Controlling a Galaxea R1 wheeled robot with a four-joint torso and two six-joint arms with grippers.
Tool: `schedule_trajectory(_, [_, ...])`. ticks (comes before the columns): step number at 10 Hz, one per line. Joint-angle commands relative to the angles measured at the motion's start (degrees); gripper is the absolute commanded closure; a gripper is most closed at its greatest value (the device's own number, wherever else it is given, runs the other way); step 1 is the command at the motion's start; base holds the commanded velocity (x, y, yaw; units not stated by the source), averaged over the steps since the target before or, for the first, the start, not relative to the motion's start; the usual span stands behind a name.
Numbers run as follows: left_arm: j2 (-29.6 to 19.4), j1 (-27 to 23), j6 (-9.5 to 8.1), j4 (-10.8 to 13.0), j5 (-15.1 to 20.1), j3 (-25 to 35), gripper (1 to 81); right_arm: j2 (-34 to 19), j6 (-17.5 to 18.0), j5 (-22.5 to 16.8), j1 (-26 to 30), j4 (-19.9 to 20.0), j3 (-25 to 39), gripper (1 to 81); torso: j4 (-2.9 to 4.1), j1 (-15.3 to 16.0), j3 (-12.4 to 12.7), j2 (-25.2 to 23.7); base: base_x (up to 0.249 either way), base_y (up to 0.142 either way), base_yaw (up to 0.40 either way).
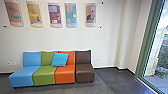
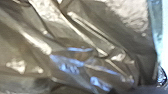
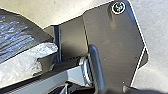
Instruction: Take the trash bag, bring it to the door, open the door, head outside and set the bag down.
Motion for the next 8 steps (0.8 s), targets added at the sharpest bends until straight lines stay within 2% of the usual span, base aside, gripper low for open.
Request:
schedule_trajectory(1, [0.4,-4.4,0.53,0.0,3.3,0.1,81.1,-0.1,-0.1,-3.3,2.4,-0.3,0.3,1.0,0.00,0.0,0.0,0.0,0.000,0.000,-0.331])
schedule_trajectory(8, [0.5,-4.4,0.53,0.2,3.3,0.1,81.1,0.0,-0.1,-3.3,2.6,-0.3,0.3,1.0,0.00,0.0,0.0,0.0,0.000,0.000,-0.339])
